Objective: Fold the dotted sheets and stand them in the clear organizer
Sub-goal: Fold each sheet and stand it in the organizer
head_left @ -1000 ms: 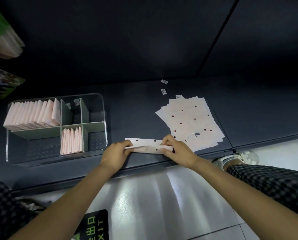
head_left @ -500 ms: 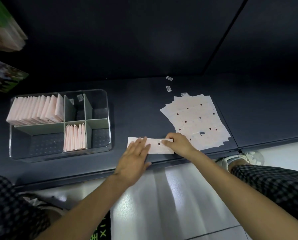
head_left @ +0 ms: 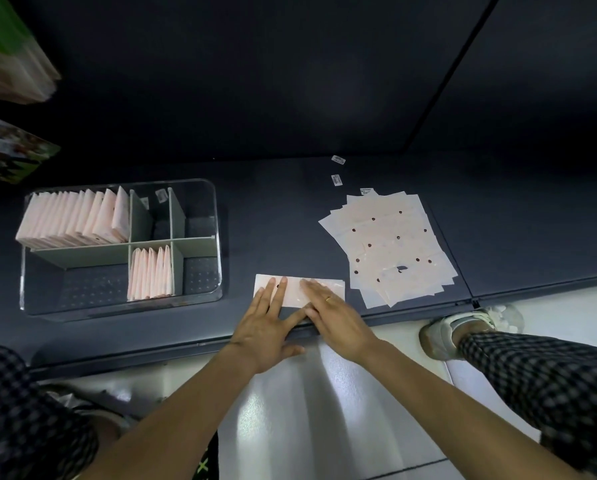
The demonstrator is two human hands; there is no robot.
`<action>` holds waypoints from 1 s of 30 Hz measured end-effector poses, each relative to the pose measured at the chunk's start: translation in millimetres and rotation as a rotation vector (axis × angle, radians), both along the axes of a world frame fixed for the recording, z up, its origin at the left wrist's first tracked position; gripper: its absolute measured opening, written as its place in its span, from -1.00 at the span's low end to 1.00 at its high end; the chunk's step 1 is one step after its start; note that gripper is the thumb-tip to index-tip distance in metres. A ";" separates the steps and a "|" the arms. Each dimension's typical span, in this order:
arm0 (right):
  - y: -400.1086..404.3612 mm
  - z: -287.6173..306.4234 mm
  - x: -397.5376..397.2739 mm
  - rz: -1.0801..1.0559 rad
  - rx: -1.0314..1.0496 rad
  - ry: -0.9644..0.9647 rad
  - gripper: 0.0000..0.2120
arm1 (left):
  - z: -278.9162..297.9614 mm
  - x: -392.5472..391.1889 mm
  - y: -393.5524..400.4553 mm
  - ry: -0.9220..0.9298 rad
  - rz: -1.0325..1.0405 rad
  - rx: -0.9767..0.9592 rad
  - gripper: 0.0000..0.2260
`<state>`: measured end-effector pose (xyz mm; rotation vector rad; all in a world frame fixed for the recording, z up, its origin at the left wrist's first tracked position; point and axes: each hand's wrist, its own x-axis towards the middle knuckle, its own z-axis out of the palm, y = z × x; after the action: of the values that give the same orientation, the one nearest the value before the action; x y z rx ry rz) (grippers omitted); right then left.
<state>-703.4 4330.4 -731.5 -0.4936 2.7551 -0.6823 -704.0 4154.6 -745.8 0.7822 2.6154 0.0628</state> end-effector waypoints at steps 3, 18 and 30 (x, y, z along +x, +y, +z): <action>18.9 -6.0 1.9 -0.099 0.058 0.028 -0.51 | -0.4 -1.0 0.4 -0.019 0.026 0.021 -0.30; 36.6 17.1 -14.5 0.292 0.326 0.580 -0.78 | 14.0 -2.2 0.9 -0.043 0.166 0.125 -0.46; 0.9 21.3 21.2 0.153 0.000 -0.040 -0.47 | 13.0 18.2 0.6 0.253 0.493 0.394 -0.84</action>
<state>-682.2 4331.3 -710.2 -0.6751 2.6467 -0.6483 -685.8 4155.2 -732.9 0.2490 3.0241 0.6751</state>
